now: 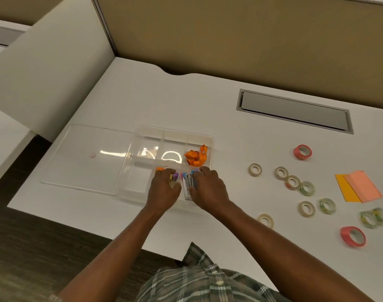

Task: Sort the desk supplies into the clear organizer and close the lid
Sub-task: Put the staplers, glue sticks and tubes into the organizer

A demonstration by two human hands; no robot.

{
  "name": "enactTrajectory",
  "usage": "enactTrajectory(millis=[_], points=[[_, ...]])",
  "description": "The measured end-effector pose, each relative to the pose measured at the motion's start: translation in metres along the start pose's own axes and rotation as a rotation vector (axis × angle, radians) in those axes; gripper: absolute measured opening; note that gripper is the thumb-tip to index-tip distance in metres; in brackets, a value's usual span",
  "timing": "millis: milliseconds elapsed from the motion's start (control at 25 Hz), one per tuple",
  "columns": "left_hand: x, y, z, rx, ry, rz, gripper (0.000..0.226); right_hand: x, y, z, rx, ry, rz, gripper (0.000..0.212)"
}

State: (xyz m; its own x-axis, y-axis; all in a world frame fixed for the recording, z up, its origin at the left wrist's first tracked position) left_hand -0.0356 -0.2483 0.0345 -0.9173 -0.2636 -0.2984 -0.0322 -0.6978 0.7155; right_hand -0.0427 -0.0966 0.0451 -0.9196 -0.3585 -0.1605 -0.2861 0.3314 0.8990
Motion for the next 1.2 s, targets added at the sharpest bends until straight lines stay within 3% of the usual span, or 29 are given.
enactTrajectory(millis=[200, 520, 760, 1000, 1080, 1200], points=[[-0.022, -0.026, 0.010, 0.050, -0.040, -0.001, 0.046, -0.037, -0.015, 0.037, -0.148, 0.082, -0.202, 0.071], [-0.057, -0.061, 0.033, 0.076, -0.083, 0.004, 0.044, -0.087, -0.007, 0.070, -0.121, 0.110, -0.109, 0.056], [-0.081, -0.095, 0.057, 0.120, -0.095, -0.001, 0.043, -0.127, 0.004, 0.091, -0.066, 0.110, -0.118, 0.062], [-0.102, -0.113, 0.082, 0.151, -0.115, 0.108, 0.045, -0.153, 0.015, 0.147, 0.096, -0.024, 0.138, 0.060], [-0.111, -0.120, 0.093, 0.135, -0.179, 0.150, 0.044, -0.161, 0.007, 0.174, 0.036, -0.054, 0.028, 0.062], [-0.124, -0.140, 0.106, 0.112, -0.245, 0.138, 0.044, -0.175, -0.008, 0.198, -0.112, 0.089, -0.157, 0.062]])
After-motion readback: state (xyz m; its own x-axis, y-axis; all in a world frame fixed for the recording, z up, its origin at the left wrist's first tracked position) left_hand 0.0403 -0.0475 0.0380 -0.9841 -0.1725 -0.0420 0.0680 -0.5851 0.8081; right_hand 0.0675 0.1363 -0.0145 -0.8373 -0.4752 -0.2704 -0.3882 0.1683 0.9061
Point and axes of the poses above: each hand's wrist, its own x-axis towards the middle knuckle, its own y-axis out of the back of the hand, z = x × y, the point moved 2 cm from there along x, towards the middle knuckle, and after that the axes turned 9 degrees about y, right-handed, at the moved point
